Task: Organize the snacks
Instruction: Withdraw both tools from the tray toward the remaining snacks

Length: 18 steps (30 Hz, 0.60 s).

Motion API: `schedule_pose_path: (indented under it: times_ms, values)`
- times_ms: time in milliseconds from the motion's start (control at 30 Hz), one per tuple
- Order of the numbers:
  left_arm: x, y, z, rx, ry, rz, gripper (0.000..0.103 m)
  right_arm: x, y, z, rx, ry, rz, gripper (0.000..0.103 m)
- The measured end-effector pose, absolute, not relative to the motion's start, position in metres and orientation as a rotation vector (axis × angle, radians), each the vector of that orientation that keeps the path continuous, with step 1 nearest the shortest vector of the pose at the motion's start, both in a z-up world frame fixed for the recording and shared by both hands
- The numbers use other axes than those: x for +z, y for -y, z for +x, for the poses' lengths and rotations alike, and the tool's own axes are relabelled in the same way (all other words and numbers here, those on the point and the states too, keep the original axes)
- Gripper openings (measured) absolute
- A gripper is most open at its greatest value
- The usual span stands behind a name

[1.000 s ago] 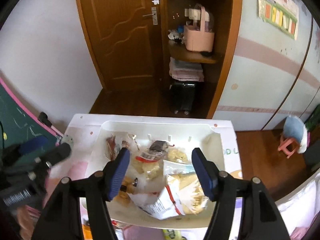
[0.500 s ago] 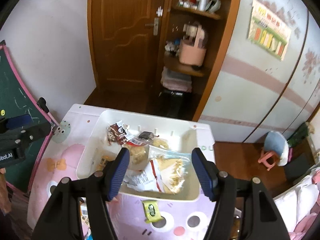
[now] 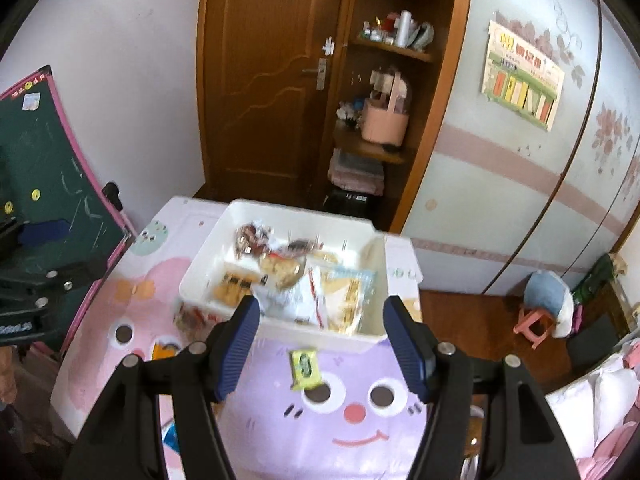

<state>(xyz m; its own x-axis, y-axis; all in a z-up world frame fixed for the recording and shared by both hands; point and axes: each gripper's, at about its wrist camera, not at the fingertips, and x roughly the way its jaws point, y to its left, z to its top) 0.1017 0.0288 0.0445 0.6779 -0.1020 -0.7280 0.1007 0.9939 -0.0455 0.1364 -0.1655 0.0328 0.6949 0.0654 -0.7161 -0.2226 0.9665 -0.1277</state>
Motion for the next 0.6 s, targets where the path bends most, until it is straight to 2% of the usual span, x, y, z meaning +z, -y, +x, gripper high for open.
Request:
schedule_pose_path:
  times_ms: [200, 533, 600]
  values:
    - [-0.007, -0.024, 0.073, -0.137, -0.896, 0.0, 0.084, -0.009, 0.175, 0.121, 0.171, -0.858, -0.191, 0.065]
    - [-0.138, -0.009, 0.046, -0.134, -1.103, -0.029, 0.083, -0.101, 0.195, 0.093, 0.138, -0.965, -0.146, 0.065]
    - [-0.159, -0.005, 0.041, -0.13, -1.124, -0.038, 0.08, -0.117, 0.201, 0.09, 0.14, -0.996, -0.113, 0.065]
